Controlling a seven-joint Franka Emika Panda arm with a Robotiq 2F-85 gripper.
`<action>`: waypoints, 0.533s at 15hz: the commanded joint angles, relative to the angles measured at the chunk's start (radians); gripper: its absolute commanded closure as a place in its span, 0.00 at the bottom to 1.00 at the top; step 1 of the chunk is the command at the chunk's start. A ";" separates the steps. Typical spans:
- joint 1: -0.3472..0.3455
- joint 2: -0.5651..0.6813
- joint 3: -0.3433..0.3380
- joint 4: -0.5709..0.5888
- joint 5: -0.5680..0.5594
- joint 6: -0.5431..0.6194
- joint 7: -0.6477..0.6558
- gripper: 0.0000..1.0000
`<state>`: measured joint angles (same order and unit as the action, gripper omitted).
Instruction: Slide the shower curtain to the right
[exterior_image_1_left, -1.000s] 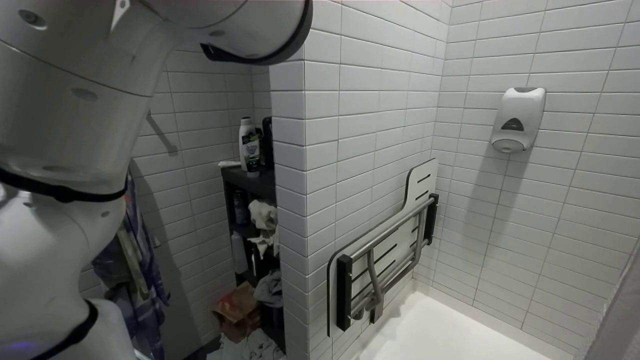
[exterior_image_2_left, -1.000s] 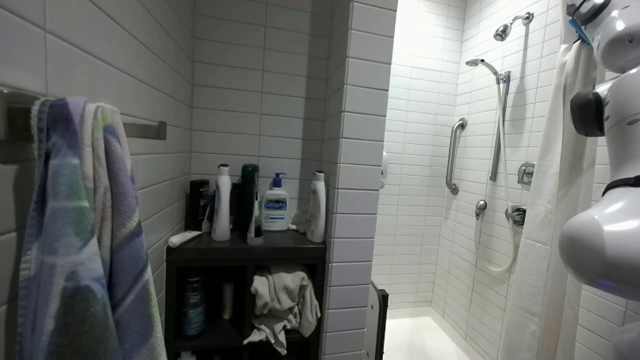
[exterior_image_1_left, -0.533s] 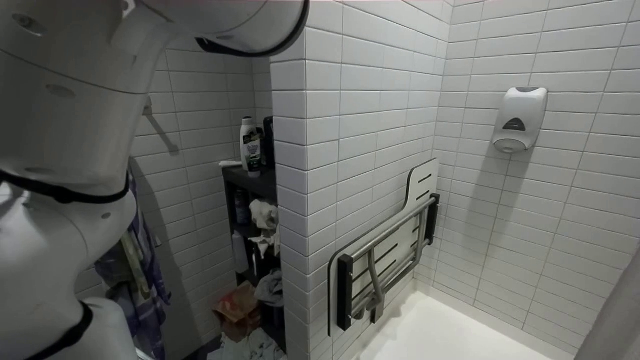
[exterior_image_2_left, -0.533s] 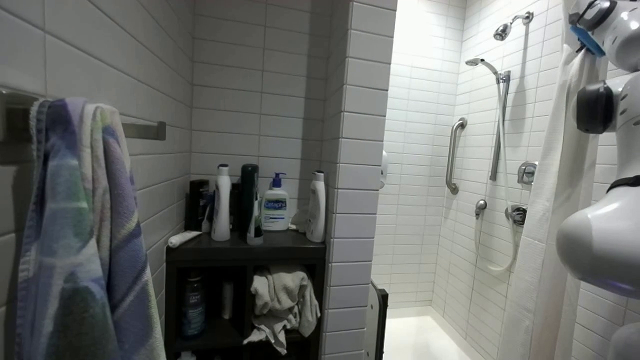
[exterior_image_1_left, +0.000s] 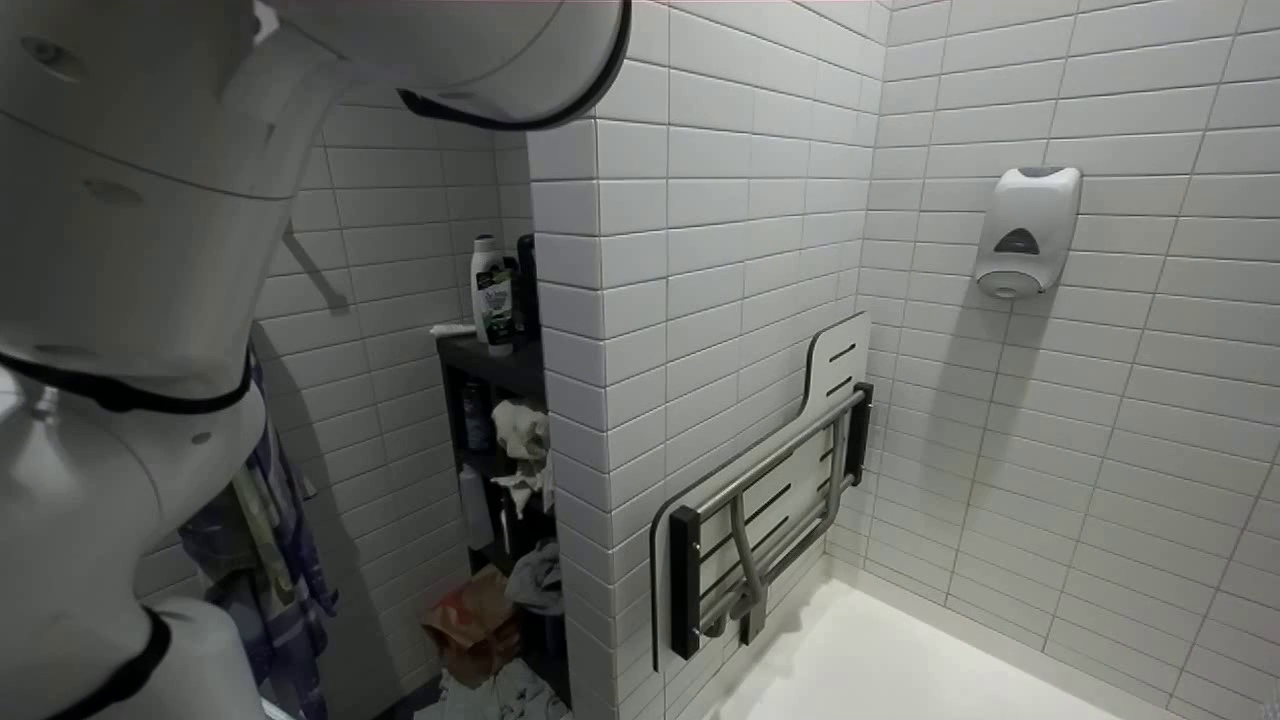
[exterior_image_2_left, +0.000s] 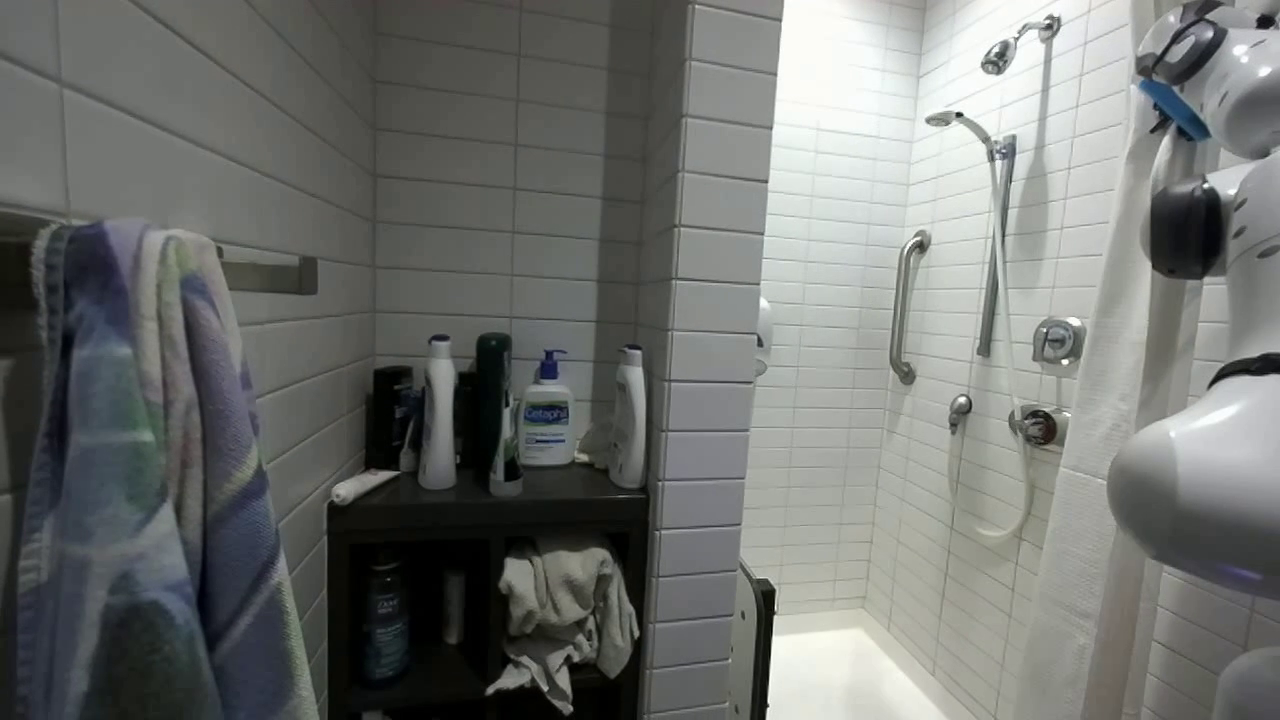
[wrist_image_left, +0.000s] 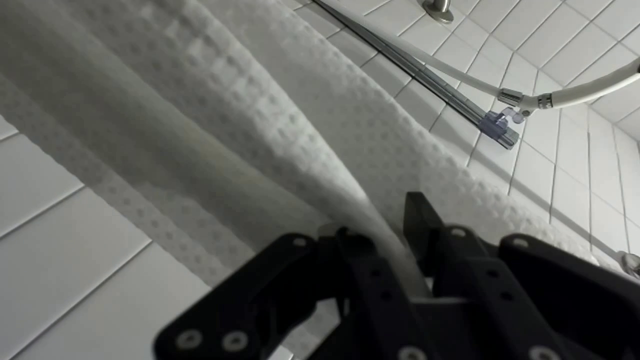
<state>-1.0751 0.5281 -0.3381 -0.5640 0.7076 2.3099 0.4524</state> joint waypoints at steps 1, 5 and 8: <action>-0.046 0.012 0.088 0.033 -0.067 -0.004 0.024 0.72; -0.046 0.012 0.088 0.033 -0.067 -0.004 0.024 0.72; -0.061 -0.001 0.113 0.031 -0.059 -0.039 0.017 0.45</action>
<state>-1.0839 0.5283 -0.3179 -0.5629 0.6958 2.3099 0.4525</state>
